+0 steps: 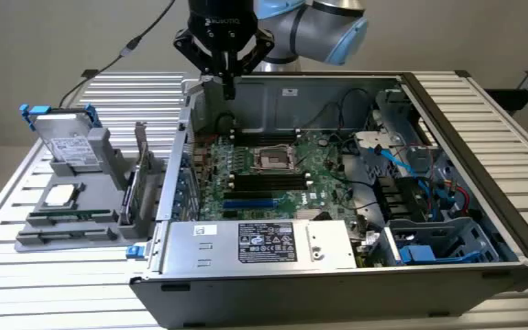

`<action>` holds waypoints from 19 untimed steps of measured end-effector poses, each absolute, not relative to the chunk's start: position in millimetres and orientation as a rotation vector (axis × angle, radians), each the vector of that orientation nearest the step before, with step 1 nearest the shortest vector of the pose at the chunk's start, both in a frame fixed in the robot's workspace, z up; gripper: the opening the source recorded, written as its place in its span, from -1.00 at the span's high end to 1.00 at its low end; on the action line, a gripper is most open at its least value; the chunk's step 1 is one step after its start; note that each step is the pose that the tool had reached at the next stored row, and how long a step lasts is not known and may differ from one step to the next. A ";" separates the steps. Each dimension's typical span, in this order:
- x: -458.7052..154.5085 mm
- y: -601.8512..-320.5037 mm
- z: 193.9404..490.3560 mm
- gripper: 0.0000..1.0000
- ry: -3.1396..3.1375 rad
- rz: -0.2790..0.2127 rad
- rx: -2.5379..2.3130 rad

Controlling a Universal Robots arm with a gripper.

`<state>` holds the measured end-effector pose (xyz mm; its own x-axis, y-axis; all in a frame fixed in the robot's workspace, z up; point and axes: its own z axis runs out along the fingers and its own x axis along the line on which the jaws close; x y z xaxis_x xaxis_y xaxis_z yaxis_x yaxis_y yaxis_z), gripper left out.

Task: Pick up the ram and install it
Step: 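Reach for the ram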

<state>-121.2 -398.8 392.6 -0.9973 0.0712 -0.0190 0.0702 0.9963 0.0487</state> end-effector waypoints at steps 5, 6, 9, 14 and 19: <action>-121.2 -398.8 392.6 0.80 3.118 0.075 0.110; -121.2 -398.8 392.6 0.80 3.118 0.075 0.110; -121.2 -398.8 392.6 0.80 3.118 0.075 0.110; -124.9 -398.8 392.7 0.80 3.119 0.074 0.111; -147.4 -398.8 391.7 0.80 3.123 0.075 0.111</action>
<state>-147.4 -398.8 391.7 -0.9974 0.0712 -0.0145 0.0704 0.9963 0.0484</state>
